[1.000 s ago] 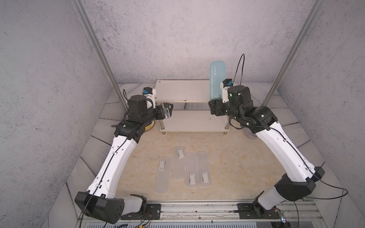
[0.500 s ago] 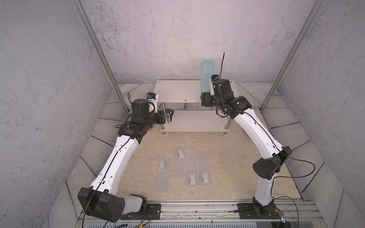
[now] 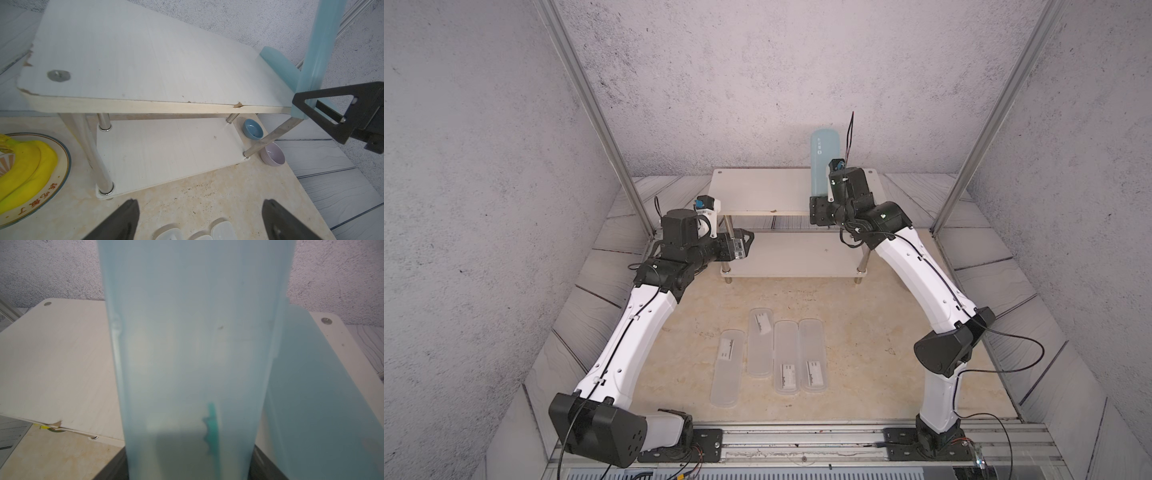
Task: Place the pencil cases on the shelf according to color
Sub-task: Place the pencil case on the shelf.
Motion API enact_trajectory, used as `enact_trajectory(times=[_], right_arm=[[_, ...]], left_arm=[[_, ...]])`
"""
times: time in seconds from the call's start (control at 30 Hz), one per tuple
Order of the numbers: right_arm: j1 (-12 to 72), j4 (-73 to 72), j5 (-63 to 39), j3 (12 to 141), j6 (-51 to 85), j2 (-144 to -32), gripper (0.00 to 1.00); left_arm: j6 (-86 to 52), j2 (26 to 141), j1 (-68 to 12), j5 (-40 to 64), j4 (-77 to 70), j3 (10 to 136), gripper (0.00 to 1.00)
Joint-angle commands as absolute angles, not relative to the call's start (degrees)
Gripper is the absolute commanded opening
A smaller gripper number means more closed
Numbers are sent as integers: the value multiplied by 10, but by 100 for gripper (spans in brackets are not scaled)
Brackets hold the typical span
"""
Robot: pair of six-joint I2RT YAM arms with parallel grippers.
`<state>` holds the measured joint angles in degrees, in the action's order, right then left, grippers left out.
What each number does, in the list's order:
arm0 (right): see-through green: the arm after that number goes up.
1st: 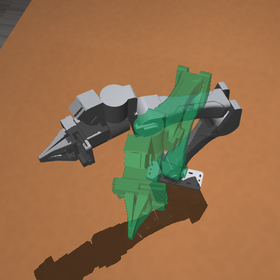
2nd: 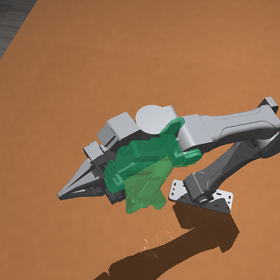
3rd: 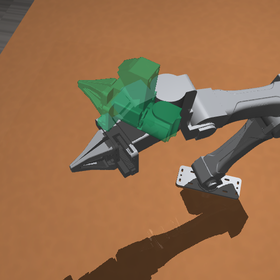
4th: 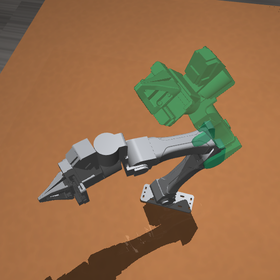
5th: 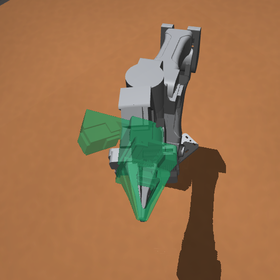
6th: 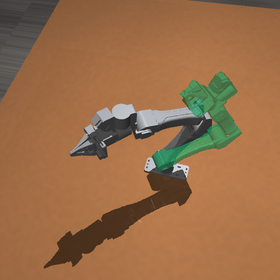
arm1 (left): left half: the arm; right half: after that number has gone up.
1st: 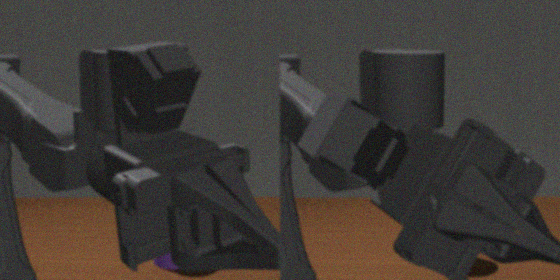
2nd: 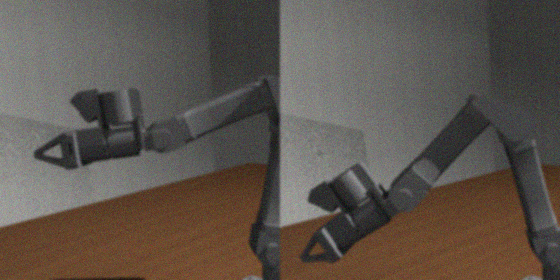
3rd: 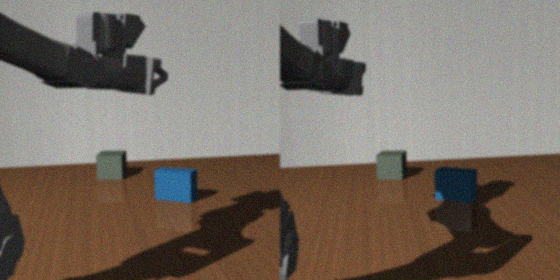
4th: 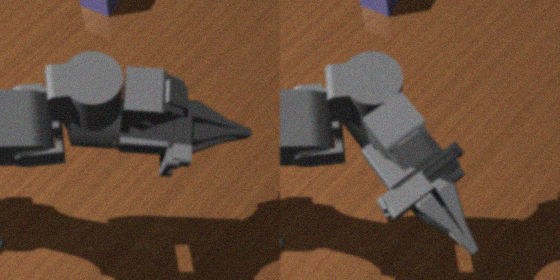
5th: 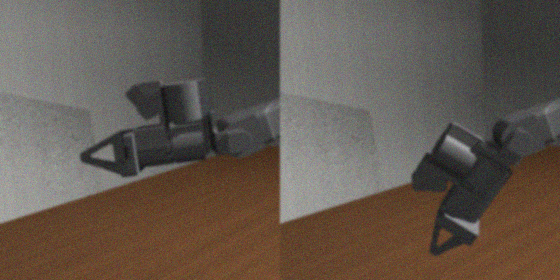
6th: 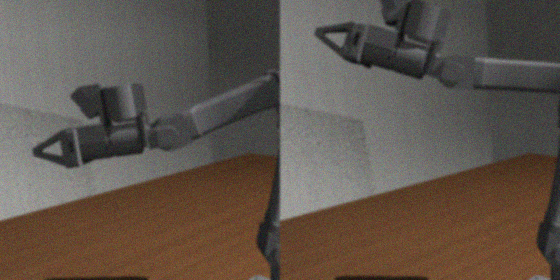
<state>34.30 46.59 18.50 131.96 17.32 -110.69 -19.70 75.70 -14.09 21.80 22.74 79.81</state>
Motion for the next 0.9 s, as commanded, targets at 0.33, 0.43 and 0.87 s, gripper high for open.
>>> enact_trajectory(times=[0.33, 0.43, 0.87], right_arm=[[336, 451, 187, 1325, 173, -1107, 85], [335, 445, 177, 1325, 176, -1105, 85], [335, 402, 121, 1335, 187, -1065, 90]], left_arm=[[-227, 747, -137, 235, 205, 778, 99], [-229, 745, -138, 235, 204, 774, 99], [-230, 732, -137, 222, 213, 764, 99]])
